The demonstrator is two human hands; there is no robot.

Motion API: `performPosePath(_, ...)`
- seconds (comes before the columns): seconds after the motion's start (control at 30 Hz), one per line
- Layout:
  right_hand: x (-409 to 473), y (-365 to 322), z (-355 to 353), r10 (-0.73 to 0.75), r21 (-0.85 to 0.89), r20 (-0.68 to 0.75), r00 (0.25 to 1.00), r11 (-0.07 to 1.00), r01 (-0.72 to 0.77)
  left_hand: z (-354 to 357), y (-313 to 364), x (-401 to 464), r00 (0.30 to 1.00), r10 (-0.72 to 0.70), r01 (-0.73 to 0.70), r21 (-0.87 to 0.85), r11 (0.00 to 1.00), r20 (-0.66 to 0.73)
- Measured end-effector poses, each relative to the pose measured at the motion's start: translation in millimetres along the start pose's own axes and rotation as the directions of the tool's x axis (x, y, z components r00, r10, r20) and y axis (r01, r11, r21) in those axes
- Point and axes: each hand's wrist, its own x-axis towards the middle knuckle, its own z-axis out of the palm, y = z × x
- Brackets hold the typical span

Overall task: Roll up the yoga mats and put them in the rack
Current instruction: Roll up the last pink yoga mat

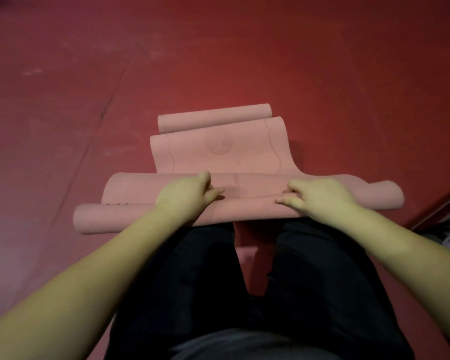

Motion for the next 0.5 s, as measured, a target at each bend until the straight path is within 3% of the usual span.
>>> performPosePath(0.07,11,5,-5,0.008,0.059,0.094,0.996,0.998,-0.014,-4,4,-4,0.992,0.066,-0.059,0.071,0.996,-0.111)
performPosePath(0.13,22,8,-9,-0.003,0.058,0.181,0.984,0.998,-0.007,-4,8,-9,0.984,0.118,-0.089,0.205,0.975,-0.135)
performPosePath(0.27,40,15,-13,0.007,0.132,0.338,0.941,0.990,-0.055,4,14,-28,0.953,0.118,-0.069,0.180,0.981,-0.278)
performPosePath(0.43,46,18,-16,0.001,0.221,0.388,0.922,0.971,-0.094,26,7,-43,0.946,0.145,-0.053,0.305,0.951,-0.289)
performPosePath(0.5,43,16,-16,-0.003,0.236,0.328,0.945,0.969,-0.078,24,5,-33,0.943,0.132,-0.034,0.306,0.951,-0.304)
